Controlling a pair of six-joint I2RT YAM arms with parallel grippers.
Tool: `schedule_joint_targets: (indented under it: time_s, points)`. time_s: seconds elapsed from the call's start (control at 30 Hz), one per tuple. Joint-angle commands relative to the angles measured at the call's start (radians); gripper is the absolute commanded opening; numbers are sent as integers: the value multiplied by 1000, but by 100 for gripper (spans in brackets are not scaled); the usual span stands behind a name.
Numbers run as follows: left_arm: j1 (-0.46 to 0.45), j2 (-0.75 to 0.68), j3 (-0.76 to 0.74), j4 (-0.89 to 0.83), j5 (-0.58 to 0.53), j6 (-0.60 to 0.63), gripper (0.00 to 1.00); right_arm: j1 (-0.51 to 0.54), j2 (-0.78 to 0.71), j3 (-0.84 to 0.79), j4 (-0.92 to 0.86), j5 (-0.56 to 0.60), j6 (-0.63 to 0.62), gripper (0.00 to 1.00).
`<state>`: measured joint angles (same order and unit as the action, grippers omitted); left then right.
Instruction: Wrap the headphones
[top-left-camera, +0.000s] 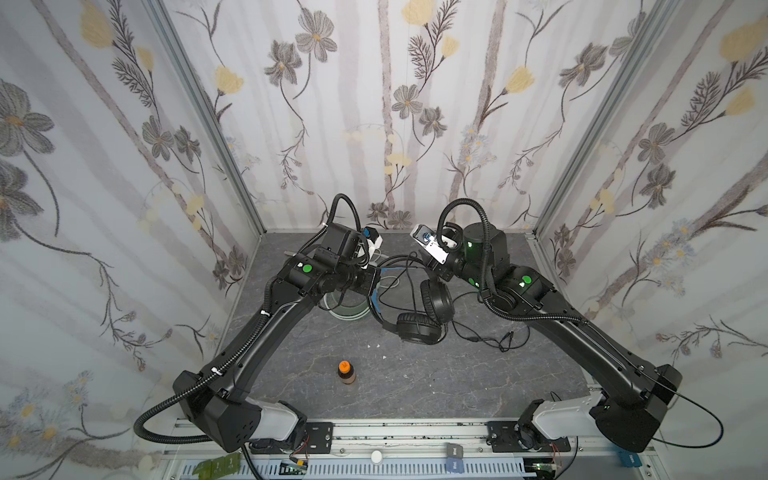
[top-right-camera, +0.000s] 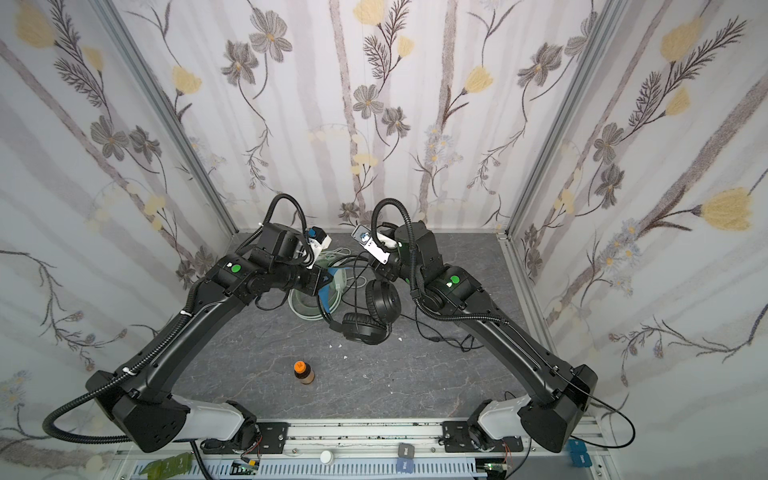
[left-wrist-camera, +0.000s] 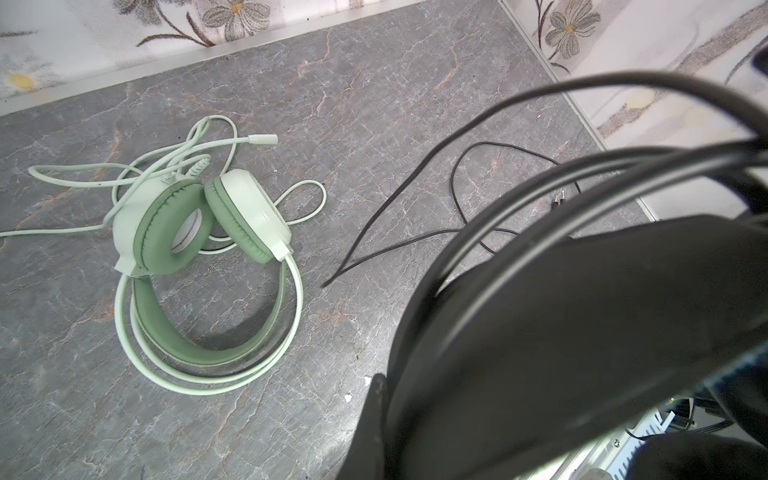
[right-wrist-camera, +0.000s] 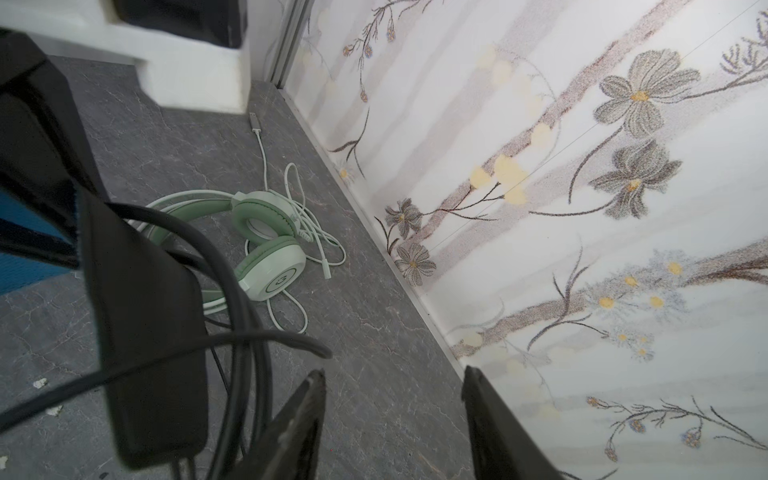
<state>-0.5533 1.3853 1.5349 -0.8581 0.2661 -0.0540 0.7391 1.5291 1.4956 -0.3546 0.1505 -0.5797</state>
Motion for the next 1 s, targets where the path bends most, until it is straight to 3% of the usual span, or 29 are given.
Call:
schedule_joint_targets:
  time_s: [0.0,0.23,0.43,0.67,0.8,0.97]
  points:
    - [-1,-10,8,50,90,-18,0,-7,17,19,19,-27,18,60]
    - [0,-37,11,23,71,-20,0,-71,29,14,37,-66,73,64]
    - [-1,-6,100,-74,-1,-79,0,-188,7,-70,146,-261,226,69]
    - [-6,21,243,-193,-87,-228,0,-247,-31,-327,444,-463,388,78]
    - [-21,26,278,-182,-87,-329,0,-193,1,-420,525,-556,360,79]
    - [-27,36,295,-138,-79,-398,0,-170,27,-573,844,-680,562,80]
